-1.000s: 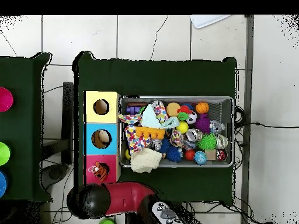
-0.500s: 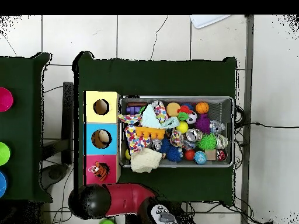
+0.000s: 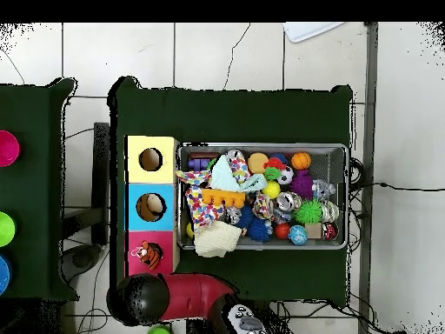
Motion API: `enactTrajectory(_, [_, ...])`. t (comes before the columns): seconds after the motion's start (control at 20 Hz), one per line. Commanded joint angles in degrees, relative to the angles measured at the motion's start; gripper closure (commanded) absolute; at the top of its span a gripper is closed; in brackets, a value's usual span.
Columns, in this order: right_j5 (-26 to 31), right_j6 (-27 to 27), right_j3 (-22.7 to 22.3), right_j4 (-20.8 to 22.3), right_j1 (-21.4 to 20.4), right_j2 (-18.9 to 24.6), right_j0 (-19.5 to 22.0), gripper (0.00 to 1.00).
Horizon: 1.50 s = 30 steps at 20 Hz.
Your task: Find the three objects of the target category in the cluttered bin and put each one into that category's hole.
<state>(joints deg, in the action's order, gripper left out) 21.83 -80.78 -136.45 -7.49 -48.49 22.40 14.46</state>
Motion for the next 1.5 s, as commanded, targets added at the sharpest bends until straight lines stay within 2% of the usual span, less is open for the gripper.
enactTrajectory(0.05, [-0.83, -12.76, 7.65, -3.62, 2.29, -1.62, -0.73, 1.00])
enactTrajectory(0.55, [-0.32, -13.82, 9.34, -5.20, 2.71, -2.48, -2.95, 1.00])
enactTrajectory(1.5, [5.90, -14.22, 14.14, -7.20, 1.61, -5.99, -7.33, 1.00])
